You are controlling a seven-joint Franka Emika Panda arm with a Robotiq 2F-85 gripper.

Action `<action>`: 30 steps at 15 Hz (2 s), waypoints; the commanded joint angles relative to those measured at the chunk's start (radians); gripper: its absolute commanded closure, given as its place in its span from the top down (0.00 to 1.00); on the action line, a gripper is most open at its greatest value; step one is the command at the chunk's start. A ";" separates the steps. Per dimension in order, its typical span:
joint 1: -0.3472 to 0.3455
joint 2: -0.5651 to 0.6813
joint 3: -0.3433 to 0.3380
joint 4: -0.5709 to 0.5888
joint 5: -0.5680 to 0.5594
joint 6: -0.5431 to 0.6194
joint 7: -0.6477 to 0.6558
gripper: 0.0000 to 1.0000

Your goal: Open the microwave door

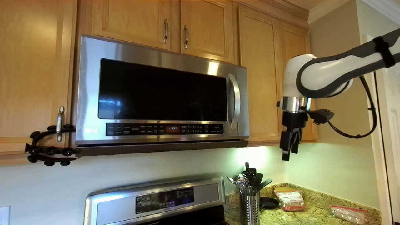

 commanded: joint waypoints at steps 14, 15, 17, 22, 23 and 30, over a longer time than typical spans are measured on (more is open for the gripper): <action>-0.028 0.059 -0.021 0.047 -0.048 0.178 0.029 1.00; -0.034 0.067 -0.027 0.054 -0.049 0.208 0.025 1.00; -0.031 0.079 -0.052 0.074 -0.033 0.263 -0.008 1.00; -0.002 0.144 -0.103 0.166 0.030 0.384 -0.058 1.00; 0.003 0.166 -0.107 0.189 0.046 0.408 -0.059 1.00; 0.022 0.336 -0.101 0.356 0.134 0.535 -0.060 1.00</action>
